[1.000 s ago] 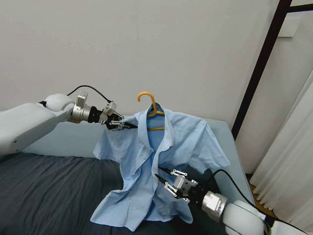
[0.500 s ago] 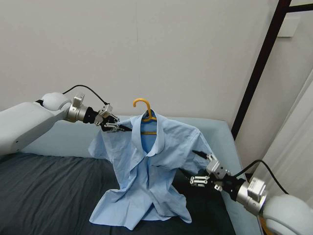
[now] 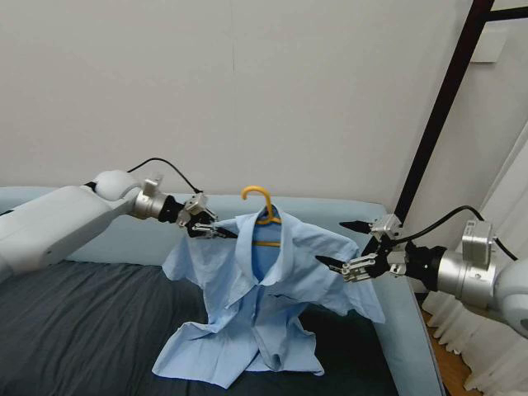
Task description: Pick up the clothes from the sofa and hang them on the clothes hanger.
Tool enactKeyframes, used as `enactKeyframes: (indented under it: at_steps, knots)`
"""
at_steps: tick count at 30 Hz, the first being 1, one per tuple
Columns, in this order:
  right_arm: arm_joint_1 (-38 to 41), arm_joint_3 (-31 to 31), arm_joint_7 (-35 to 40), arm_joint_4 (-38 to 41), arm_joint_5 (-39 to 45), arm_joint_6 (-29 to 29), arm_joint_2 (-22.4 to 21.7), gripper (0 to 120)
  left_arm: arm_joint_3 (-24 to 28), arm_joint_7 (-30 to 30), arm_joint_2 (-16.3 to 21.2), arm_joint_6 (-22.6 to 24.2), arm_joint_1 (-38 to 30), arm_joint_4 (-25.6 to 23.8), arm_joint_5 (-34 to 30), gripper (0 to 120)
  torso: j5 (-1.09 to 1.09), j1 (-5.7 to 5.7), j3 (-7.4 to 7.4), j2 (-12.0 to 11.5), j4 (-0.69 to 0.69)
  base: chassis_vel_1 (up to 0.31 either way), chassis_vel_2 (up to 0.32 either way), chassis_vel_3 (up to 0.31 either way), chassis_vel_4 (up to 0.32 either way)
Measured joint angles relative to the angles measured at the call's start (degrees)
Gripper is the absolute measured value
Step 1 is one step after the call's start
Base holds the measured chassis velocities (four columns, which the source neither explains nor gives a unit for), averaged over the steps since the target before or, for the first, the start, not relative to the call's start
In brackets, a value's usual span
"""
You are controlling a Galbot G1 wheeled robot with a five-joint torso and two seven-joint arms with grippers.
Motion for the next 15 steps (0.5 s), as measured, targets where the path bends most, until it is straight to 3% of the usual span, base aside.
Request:
enactKeyframes:
  at_steps: [9,15]
  knots:
    - [0.29,-2.14,-4.13,-1.51,-3.49,-0.69,-2.50,100,-0.36,0.89,-1.13,-0.24,0.38,-0.09,0.76,2,-0.01,0.00,0.00,0.00,0.13,0.000,0.000,0.000,0.000]
    - [0.32,-2.69,-5.61,-1.76,-4.87,0.12,-2.83,100,-0.50,0.47,-1.18,0.04,0.72,-2.36,0.73,2,-0.02,0.00,0.00,0.00,0.05,0.000,0.000,0.000,0.000]
